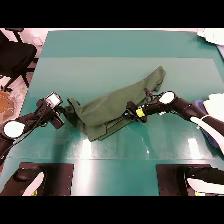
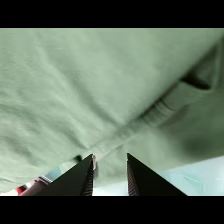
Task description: Fold the shirts.
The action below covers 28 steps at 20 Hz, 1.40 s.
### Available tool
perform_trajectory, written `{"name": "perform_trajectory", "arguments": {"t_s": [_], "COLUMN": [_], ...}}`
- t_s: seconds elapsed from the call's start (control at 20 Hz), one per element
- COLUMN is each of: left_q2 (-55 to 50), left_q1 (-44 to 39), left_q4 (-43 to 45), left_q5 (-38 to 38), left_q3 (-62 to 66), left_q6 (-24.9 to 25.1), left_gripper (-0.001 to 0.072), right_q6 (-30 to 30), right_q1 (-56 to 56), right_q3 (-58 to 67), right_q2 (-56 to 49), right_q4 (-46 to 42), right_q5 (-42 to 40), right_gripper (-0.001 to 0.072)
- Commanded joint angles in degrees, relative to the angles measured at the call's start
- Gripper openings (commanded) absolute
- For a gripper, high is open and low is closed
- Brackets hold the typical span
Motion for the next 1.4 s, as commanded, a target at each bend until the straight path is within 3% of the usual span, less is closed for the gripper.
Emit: {"name": "perform_trajectory", "arguments": {"t_s": [0.0, 0.2, 0.4, 0.6, 0.7, 1.25, 1.3, 1.35], "left_q2": [0.0, 0.0, 0.0, 0.0, 0.0, 0.0, 0.0, 0.0], "left_q1": [0.0, 0.0, 0.0, 0.0, 0.0, 0.0, 0.0, 0.0], "left_q4": [0.0, 0.0, -0.02, -0.42, -0.42, -0.44, -0.44, -0.44], "left_q5": [0.02, 0.02, 0.0, -0.07, -0.07, -0.07, -0.07, -0.07], "left_q3": [0.04, 0.04, 0.04, 0.04, 0.04, 0.04, 0.04, 0.04], "left_q6": [0.0, 0.0, -0.02, -0.04, -0.04, -0.46, -0.46, -0.46], "left_gripper": [0.0022, 0.0022, 0.0023, 0.0023, 0.0023, 0.0023, 0.0023, 0.0022], "right_q6": [4.07, 5.88, 5.25, -2.27, -2.99, -3.43, -3.43, -3.43], "right_q1": [0.0, 0.0, 0.02, 0.0, 0.0, 0.92, 1.38, 1.86], "right_q3": [-0.28, -5.44, -6.86, -6.78, -6.78, -6.78, -6.78, -6.78], "right_q2": [1.46, 5.35, 2.6, 0.35, 0.37, -3.78, -4.42, -4.39], "right_q4": [-4.22, -5.03, -4.13, 6.12, 7.32, 7.5, 7.5, 7.52], "right_q5": [-0.07, -6.16, -7.78, -11.74, -11.87, -12.81, -12.76, -12.96], "right_gripper": [0.0233, 0.0233, 0.0233, 0.023, 0.0191, 0.0191, 0.0149, 0.0015]}}
